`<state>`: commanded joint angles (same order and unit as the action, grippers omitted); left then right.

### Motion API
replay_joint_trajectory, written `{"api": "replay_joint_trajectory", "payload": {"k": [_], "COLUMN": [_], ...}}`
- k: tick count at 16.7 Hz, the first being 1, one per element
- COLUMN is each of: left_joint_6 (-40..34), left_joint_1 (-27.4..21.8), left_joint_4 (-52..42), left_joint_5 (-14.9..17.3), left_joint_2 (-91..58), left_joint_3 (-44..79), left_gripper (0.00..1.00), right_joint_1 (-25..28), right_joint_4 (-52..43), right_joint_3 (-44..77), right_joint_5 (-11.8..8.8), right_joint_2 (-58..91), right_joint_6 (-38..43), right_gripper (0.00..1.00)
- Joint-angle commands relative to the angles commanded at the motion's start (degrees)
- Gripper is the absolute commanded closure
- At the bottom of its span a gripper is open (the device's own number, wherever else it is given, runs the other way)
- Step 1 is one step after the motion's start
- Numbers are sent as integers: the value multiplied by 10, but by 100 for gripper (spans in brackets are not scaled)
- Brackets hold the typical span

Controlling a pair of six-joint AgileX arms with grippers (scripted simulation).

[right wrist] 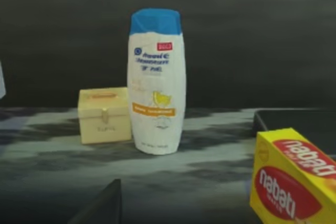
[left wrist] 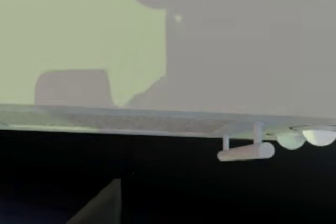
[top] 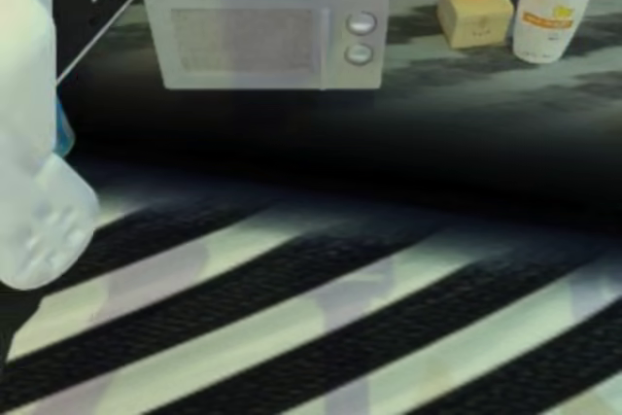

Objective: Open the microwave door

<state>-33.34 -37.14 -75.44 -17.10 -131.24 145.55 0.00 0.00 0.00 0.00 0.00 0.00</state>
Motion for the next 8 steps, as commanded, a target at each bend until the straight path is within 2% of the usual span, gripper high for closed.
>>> {"api": "replay_joint_trajectory", "payload": {"k": [8], "left_joint_6": [-8], "left_joint_1": [-4], "left_joint_4": [-24], "left_joint_5": [-9], "left_joint_2": [-41], "left_joint_3": [22], "left_gripper": [0], "right_joint_1": [0], "right_joint_4": [0], "right_joint_3": [0], "right_joint_5": [0], "right_joint_2": [0], "right_joint_6": [0], "right_gripper": [0]}}
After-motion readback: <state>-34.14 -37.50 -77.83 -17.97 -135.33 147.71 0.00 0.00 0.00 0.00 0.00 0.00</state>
